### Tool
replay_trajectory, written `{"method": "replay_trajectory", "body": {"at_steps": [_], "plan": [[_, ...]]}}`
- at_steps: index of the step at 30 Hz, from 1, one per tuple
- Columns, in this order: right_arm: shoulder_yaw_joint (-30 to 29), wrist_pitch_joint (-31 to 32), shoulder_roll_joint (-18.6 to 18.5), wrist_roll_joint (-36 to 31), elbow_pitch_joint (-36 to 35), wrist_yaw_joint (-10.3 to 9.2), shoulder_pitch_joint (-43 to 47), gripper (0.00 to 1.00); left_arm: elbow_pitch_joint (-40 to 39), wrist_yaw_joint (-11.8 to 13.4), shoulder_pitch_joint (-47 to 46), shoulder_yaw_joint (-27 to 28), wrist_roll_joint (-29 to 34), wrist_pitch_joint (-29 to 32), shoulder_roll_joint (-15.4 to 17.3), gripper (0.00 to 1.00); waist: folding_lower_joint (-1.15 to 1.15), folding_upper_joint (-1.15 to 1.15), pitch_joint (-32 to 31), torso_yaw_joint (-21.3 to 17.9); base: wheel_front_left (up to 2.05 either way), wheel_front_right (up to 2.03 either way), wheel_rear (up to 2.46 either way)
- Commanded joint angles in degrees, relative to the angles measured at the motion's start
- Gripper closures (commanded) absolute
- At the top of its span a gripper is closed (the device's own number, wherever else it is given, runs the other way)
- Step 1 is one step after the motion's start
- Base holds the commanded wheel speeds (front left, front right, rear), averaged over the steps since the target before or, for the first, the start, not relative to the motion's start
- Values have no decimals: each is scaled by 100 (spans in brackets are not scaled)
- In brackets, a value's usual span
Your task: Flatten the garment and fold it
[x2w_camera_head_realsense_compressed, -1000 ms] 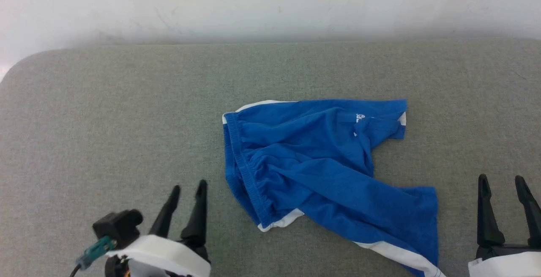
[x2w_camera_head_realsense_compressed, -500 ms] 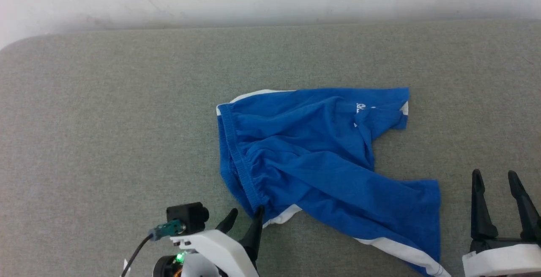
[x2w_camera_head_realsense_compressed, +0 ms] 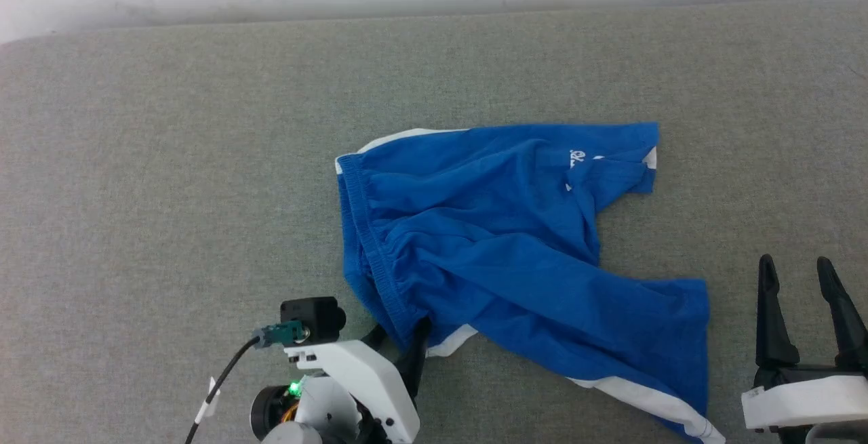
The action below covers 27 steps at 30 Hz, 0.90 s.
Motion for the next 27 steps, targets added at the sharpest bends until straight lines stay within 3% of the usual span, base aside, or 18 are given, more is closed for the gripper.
{"method": "replay_trajectory", "body": {"at_steps": [1, 5, 6, 7, 8, 9, 19, 23, 27], "plan": [[-13, -42, 11, 27, 17, -5, -70, 0, 143, 31, 87, -96, -98, 210, 14, 0, 0, -1, 13, -7, 0, 0, 0], [-2, -47, 11, 62, 47, -5, -59, 0, 106, -7, 230, -237, -236, 586, 81, 0, 0, -1, 32, -16, 0, 0, 0], [1, -49, 11, 67, 54, -5, -63, 0, 100, -21, 261, -268, -265, 658, 98, 11, 0, -1, 38, -15, 0, 0, 0], [1, -52, 11, 72, 64, -5, -70, 0, 91, -31, 292, -288, -297, 714, 106, 38, 0, -1, 43, -12, 0, 0, 0], [-2, -56, 11, 77, 75, -5, -76, 0, 76, -40, 321, -276, -352, 727, 87, 60, 0, -1, 48, -7, 0, 0, 0], [-3, -59, 11, 82, 83, -5, -81, 0, 73, -51, 338, -257, -397, 721, 69, 100, 0, -1, 54, -3, 0, 0, 0], [-35, -50, 11, 41, 102, -5, -131, 0, 38, -299, 277, 157, -655, 41, -77, 100, 0, -1, 21, 67, 0, 0, 0], [-55, -1, 11, 2, 57, -5, -122, 0, -229, -323, 316, 479, -799, -75, 86, 100, 0, -1, -53, 110, 0, 0, 0], [-60, 54, 12, -30, 1, -5, -77, 0, -579, -212, 560, 843, -848, -21, 497, 100, 0, -1, -94, 146, 0, 0, 0]]}}
